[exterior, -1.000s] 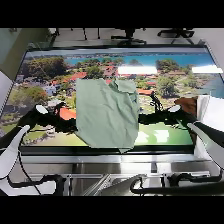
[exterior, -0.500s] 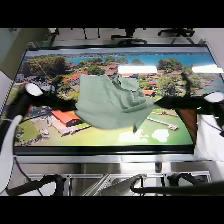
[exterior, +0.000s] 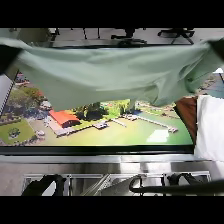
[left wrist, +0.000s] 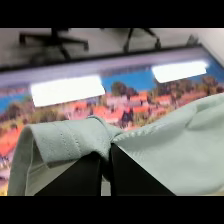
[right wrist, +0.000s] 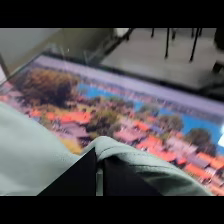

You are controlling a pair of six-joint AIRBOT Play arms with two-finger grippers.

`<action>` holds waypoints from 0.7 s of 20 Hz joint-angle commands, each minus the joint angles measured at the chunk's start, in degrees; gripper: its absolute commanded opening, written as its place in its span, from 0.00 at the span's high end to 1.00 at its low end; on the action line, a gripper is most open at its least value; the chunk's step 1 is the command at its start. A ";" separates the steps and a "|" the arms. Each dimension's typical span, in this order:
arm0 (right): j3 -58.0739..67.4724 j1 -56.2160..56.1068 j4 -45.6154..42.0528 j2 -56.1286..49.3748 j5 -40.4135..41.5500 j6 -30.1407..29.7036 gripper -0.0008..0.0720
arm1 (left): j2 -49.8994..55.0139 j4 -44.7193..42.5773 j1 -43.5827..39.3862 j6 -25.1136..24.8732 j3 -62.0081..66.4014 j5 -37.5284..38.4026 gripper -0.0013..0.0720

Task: Fold the shirts.

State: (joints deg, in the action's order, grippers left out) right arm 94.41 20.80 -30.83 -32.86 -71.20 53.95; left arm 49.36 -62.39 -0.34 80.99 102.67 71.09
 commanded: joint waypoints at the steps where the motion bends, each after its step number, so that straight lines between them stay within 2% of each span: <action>1: 13.73 0.35 -4.85 0.92 3.85 -0.22 0.96 | -6.97 -5.81 0.02 0.42 8.72 -3.21 0.96; 3: 14.78 0.35 -6.12 0.72 4.63 -1.11 0.96 | -8.39 -10.16 0.02 0.76 8.72 -2.89 0.96; 7: 12.52 0.35 -1.11 -6.16 -2.40 -1.07 0.96 | -6.29 -10.03 0.02 0.70 -1.46 -1.75 0.96; 11: 2.82 -1.49 7.85 -18.14 -7.37 -4.55 0.96 | 4.81 -9.86 -0.09 0.00 -13.92 -0.92 0.96; 14: -7.30 -7.48 7.30 -28.46 -1.86 -9.31 0.96 | 17.16 -9.92 -0.92 -3.58 -21.77 -5.20 0.96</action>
State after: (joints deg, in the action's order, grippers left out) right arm 95.00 17.34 -26.30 -52.62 -75.35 48.97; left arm 57.12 -72.29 -0.86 80.27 88.01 68.95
